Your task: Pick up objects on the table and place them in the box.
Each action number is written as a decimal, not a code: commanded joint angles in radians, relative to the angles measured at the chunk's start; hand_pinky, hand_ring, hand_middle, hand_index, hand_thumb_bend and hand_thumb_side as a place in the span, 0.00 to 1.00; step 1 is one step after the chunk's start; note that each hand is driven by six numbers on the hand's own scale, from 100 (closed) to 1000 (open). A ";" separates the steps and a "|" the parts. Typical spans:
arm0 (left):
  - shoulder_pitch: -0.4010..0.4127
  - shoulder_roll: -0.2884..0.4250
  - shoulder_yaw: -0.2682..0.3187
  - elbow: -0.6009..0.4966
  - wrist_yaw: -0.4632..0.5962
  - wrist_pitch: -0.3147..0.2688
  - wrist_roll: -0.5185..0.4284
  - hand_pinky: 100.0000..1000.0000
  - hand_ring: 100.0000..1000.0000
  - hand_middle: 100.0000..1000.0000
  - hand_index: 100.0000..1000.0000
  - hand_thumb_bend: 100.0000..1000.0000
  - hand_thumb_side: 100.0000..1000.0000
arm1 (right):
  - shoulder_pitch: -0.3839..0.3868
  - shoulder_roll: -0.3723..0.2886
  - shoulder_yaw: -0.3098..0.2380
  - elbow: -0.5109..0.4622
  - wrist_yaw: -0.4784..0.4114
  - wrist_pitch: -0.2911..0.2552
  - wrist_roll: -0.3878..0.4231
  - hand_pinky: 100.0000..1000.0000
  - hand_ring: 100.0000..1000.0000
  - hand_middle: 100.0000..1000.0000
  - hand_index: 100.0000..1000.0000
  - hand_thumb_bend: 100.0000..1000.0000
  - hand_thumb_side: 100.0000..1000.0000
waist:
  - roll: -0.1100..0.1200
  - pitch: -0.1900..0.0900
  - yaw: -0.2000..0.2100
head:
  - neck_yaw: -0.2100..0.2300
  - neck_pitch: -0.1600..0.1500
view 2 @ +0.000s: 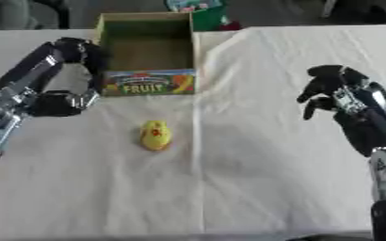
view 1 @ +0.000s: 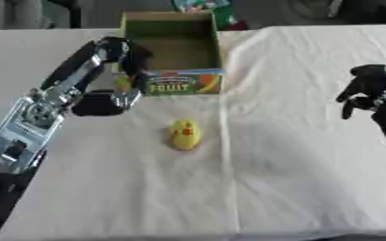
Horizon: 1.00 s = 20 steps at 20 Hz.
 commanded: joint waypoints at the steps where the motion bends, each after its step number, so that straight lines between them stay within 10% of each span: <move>1: -0.040 0.000 -0.024 0.036 -0.056 -0.027 -0.052 0.49 0.51 0.52 0.76 0.00 0.14 | -0.014 -0.008 -0.002 -0.021 -0.007 -0.001 0.001 0.31 0.52 0.47 0.71 0.00 0.45 | 0.000 -0.017 -0.003 | 0.003 -0.008; 20: -0.091 -0.072 -0.092 0.212 -0.250 -0.109 -0.179 0.49 0.52 0.53 0.76 0.00 0.23 | -0.014 -0.005 0.003 -0.017 -0.006 -0.002 0.006 0.31 0.52 0.47 0.71 0.00 0.45 | -0.005 -0.016 -0.013 | -0.004 -0.021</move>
